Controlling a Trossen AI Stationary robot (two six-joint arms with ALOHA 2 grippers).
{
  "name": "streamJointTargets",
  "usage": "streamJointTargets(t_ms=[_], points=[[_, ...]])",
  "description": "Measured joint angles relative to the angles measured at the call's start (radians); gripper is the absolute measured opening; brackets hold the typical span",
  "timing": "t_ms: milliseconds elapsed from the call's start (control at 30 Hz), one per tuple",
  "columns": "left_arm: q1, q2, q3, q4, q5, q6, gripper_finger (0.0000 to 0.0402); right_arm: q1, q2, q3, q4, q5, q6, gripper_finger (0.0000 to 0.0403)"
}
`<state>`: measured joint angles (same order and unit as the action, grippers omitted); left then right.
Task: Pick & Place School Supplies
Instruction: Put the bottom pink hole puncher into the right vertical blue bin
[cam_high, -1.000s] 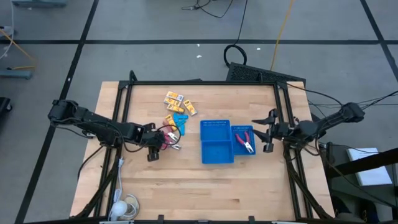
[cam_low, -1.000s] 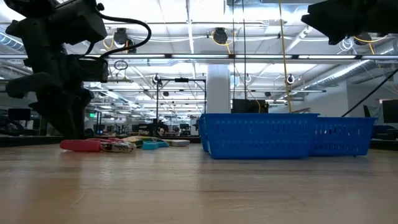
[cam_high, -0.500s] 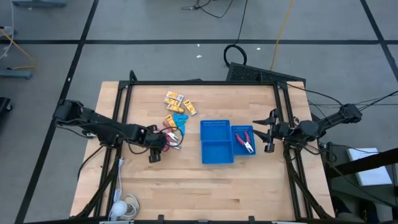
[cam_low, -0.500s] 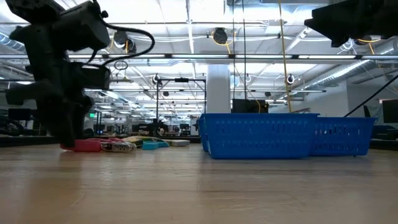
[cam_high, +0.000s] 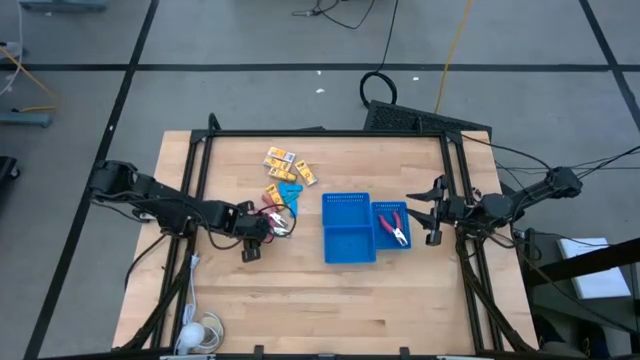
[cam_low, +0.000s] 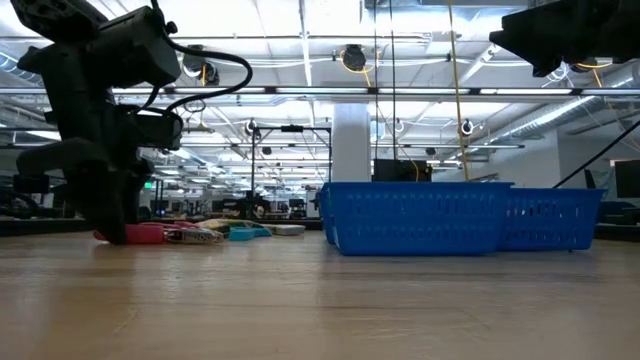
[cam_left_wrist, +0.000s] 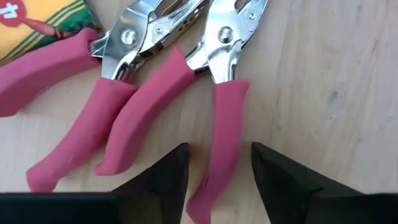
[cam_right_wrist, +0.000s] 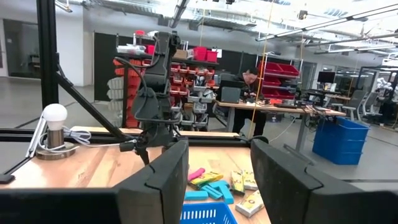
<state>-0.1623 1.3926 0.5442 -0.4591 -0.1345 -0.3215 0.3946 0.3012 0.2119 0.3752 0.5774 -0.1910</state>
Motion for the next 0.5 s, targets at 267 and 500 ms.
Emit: streamJointTargets(t_ms=[267, 500], points=[[0.000, 0.001, -0.001, -0.005, 0.012, 0.002, 0.0041, 0.000, 0.000, 0.000, -0.003, 0.000, 0.008, 0.0164], [-0.014, -0.037, 0.026, -0.033, 0.036, -0.023, 0.0051, 0.000, 0.000, 0.000, -0.003, -0.001, 0.023, 0.0164]])
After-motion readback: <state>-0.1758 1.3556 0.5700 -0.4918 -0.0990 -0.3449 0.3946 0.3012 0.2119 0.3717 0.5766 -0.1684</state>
